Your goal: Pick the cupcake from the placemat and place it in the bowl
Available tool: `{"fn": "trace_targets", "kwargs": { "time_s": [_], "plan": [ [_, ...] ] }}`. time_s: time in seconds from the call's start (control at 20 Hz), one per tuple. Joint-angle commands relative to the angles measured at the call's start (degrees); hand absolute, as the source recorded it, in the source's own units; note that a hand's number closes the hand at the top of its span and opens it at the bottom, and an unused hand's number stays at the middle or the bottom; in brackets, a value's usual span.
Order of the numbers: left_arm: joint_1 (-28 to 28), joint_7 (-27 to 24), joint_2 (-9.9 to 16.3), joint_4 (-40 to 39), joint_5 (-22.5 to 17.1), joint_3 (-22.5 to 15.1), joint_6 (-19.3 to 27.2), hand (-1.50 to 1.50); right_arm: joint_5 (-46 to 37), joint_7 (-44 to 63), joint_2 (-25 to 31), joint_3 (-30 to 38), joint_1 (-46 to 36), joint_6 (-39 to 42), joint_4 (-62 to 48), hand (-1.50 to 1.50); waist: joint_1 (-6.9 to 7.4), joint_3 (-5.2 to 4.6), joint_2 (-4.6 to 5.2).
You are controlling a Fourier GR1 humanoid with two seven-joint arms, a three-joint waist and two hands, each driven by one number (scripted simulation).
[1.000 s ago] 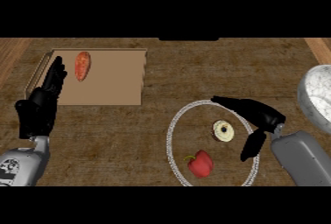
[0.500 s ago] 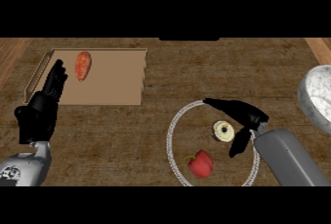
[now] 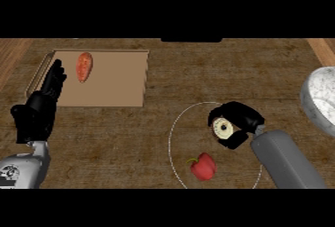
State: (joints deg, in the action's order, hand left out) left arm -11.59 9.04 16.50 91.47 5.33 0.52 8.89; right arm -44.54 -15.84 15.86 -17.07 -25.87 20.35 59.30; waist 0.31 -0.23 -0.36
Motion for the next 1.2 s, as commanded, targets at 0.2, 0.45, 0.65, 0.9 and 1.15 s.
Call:
{"fn": "trace_targets", "kwargs": {
  "time_s": [0.2,0.45,0.65,0.9,1.15],
  "plan": [
    [-4.1,-1.2,-3.9,-5.3,4.5,-0.2,2.1,0.0,-2.5,-4.3,-1.4,1.0,4.6,-1.6,1.7,1.5,-0.45,0.23,0.38],
    [1.0,2.7,-0.7,1.3,2.0,2.1,0.4,0.0,-6.8,5.7,-1.6,-10.5,26.6,-1.8,27.4,1.5,-3.72,0.09,-0.9],
    [0.4,2.7,0.7,0.4,1.6,3.6,-0.2,0.0,-10.4,7.6,3.8,-15.8,38.7,-3.7,43.5,1.5,-4.55,0.06,-0.83],
    [3.6,0.2,0.4,1.4,1.7,3.7,-0.2,0.0,-4.6,8.8,5.0,-14.9,54.4,-7.8,62.5,1.5,-4.23,0.1,-0.59],
    [0.9,1.9,-1.0,1.7,2.2,2.5,0.3,0.0,1.6,10.8,4.5,-11.2,63.2,-10.6,79.7,1.5,-3.72,0.18,-0.19]
  ]
}}
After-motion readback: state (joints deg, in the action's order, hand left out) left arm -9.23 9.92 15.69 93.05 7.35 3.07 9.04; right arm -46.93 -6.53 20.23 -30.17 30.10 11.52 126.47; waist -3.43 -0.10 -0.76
